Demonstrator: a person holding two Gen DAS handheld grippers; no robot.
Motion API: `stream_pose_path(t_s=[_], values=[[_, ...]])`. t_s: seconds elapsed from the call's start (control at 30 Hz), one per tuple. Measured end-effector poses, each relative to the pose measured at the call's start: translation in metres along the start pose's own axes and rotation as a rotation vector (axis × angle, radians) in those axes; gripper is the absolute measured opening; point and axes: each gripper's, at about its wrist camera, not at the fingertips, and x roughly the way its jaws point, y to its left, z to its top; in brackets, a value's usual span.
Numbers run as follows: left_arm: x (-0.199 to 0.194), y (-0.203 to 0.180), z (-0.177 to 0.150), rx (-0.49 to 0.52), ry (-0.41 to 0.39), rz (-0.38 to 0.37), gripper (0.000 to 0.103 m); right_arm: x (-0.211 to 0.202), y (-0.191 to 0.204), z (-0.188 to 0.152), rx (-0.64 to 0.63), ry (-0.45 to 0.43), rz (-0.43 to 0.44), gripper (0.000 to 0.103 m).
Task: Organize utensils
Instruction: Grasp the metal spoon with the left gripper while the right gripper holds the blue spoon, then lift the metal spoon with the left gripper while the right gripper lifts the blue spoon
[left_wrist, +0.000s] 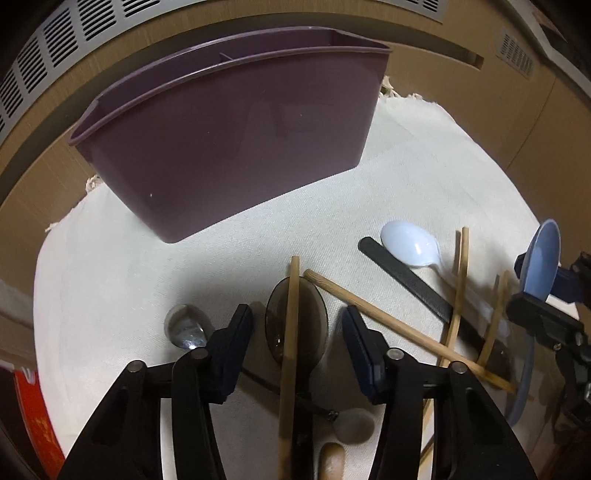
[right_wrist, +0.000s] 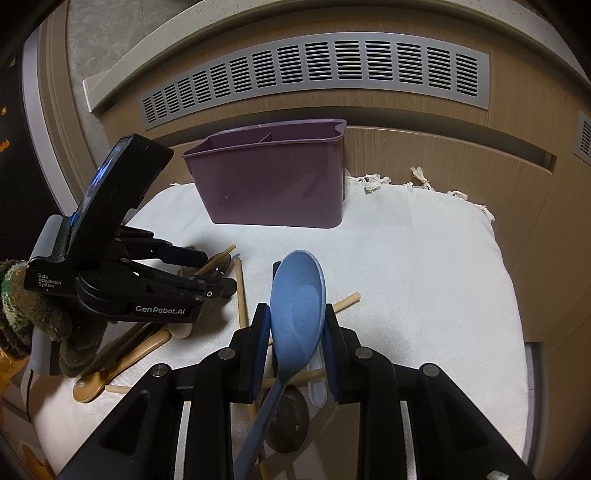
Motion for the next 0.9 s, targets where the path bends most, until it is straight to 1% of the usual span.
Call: stream_pose_path(t_s=[0.03, 0.07, 0.17, 0.27, 0.37, 0.5, 0.53, 0.6, 0.63, 0.67, 0.7, 0.73, 0.8, 0.87, 0.9], values=[[-0.002, -0.001, -0.001, 0.005, -0.007, -0.004, 0.034, 0.001, 0.0, 0.0, 0.0, 0.001, -0.002, 0.025], [-0.004, -0.002, -0.003, 0.006, -0.014, 0.001, 0.033, 0.002, 0.0, 0.0, 0.0, 0.003, -0.004, 0.025], [-0.019, -0.003, -0.013, -0.007, -0.059, 0.016, 0.033, 0.002, 0.001, -0.001, 0.0, 0.005, -0.012, 0.025], [-0.049, -0.002, -0.027, -0.033, -0.136, 0.011, 0.033, -0.003, 0.005, 0.001, -0.01, -0.009, -0.023, 0.025], [-0.086, 0.001, -0.042, -0.062, -0.233, -0.006, 0.033, -0.014, 0.012, 0.003, -0.029, -0.034, -0.032, 0.025], [-0.137, 0.004, -0.058, -0.084, -0.372, 0.001, 0.033, -0.032, 0.021, 0.007, -0.054, -0.061, -0.053, 0.025], [-0.152, 0.004, -0.061, -0.085, -0.412, 0.005, 0.033, -0.038, 0.024, 0.009, -0.064, -0.069, -0.063, 0.025], [-0.172, 0.004, -0.058, -0.081, -0.466, 0.002, 0.033, -0.05, 0.03, 0.014, -0.086, -0.088, -0.073, 0.025], [-0.189, 0.004, -0.057, -0.082, -0.51, 0.0, 0.033, -0.059, 0.034, 0.02, -0.099, -0.105, -0.076, 0.025], [-0.199, 0.005, -0.055, -0.08, -0.532, -0.004, 0.033, -0.069, 0.037, 0.026, -0.111, -0.124, -0.077, 0.025], [-0.214, 0.004, -0.052, -0.076, -0.569, -0.01, 0.033, -0.08, 0.041, 0.034, -0.123, -0.149, -0.078, 0.022], [-0.23, 0.004, -0.048, -0.071, -0.613, -0.01, 0.033, -0.091, 0.044, 0.043, -0.136, -0.179, -0.085, 0.016], [-0.256, 0.006, -0.042, -0.058, -0.681, -0.005, 0.033, -0.114, 0.051, 0.063, -0.161, -0.242, -0.087, 0.016], [-0.285, 0.009, -0.026, -0.059, -0.764, 0.012, 0.033, -0.135, 0.058, 0.084, -0.184, -0.304, -0.083, 0.013], [-0.297, 0.013, -0.019, -0.067, -0.788, 0.005, 0.033, -0.146, 0.061, 0.099, -0.192, -0.337, -0.081, 0.011]])
